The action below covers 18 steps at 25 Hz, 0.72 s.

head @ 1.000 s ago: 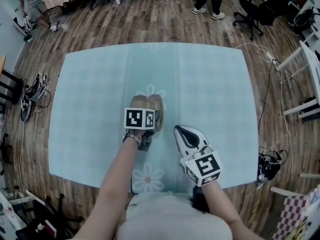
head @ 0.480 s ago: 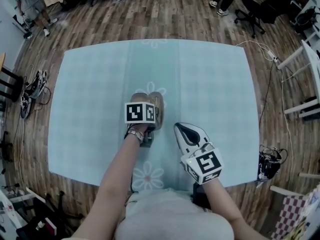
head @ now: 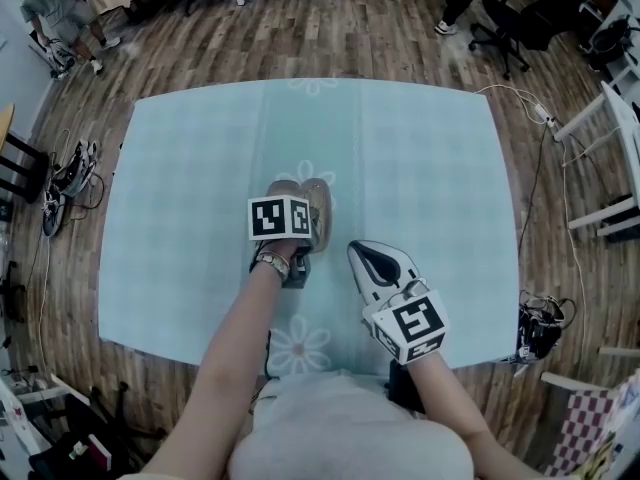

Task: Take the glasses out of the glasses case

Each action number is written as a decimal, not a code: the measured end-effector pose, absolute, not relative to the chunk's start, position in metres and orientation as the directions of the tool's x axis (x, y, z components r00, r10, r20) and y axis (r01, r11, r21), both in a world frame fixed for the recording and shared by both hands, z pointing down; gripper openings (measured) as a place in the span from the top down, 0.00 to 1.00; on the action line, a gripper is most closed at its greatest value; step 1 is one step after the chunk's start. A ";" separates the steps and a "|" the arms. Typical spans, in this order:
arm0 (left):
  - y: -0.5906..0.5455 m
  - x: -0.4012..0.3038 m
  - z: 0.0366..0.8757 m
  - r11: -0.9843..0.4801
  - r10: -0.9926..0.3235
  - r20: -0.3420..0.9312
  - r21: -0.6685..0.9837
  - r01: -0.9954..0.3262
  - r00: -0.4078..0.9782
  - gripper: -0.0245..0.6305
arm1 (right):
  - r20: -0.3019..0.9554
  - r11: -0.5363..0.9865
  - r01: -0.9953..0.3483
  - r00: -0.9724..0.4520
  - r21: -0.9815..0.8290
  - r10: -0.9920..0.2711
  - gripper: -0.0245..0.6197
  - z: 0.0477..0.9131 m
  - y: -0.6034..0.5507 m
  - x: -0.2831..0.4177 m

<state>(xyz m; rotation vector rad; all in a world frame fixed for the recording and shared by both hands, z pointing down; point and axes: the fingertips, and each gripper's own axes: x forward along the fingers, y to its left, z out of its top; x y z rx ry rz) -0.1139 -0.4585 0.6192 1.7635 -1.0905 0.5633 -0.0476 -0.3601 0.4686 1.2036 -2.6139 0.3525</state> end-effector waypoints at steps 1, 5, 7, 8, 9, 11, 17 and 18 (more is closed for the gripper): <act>-0.458 -0.115 0.617 -0.148 -0.430 0.755 0.482 -0.863 0.495 0.92 | 0.314 0.633 -0.766 -0.632 -0.113 -0.709 0.95 0.466 -0.358 -0.049; -0.457 -0.120 0.604 -0.150 -0.453 0.737 0.491 -0.858 0.501 0.92 | 0.298 0.635 -0.765 -0.634 -0.107 -0.714 0.95 0.458 -0.354 -0.051; -0.455 -0.120 0.600 -0.151 -0.462 0.730 0.495 -0.856 0.504 0.92 | 0.289 0.635 -0.765 -0.636 -0.111 -0.716 0.95 0.455 -0.352 -0.052; -0.455 -0.120 0.598 -0.152 -0.466 0.726 0.497 -0.854 0.506 0.92 | 0.284 0.635 -0.765 -0.637 -0.111 -0.717 0.95 0.454 -0.351 -0.052; -0.454 -0.120 0.596 -0.154 -0.470 0.721 0.501 -0.852 0.509 0.92 | 0.278 0.635 -0.764 -0.637 -0.110 -0.719 0.95 0.452 -0.350 -0.053; -0.453 -0.120 0.591 -0.160 -0.478 0.711 0.506 -0.847 0.515 0.92 | 0.268 0.636 -0.764 -0.638 -0.106 -0.722 0.95 0.449 -0.348 -0.054; -0.449 -0.125 0.574 -0.184 -0.505 0.681 0.515 -0.837 0.530 0.92 | 0.251 0.634 -0.767 -0.637 -0.105 -0.729 0.95 0.440 -0.341 -0.059; -0.448 -0.126 0.571 -0.189 -0.511 0.675 0.516 -0.836 0.532 0.92 | 0.248 0.633 -0.767 -0.637 -0.105 -0.730 0.95 0.439 -0.340 -0.060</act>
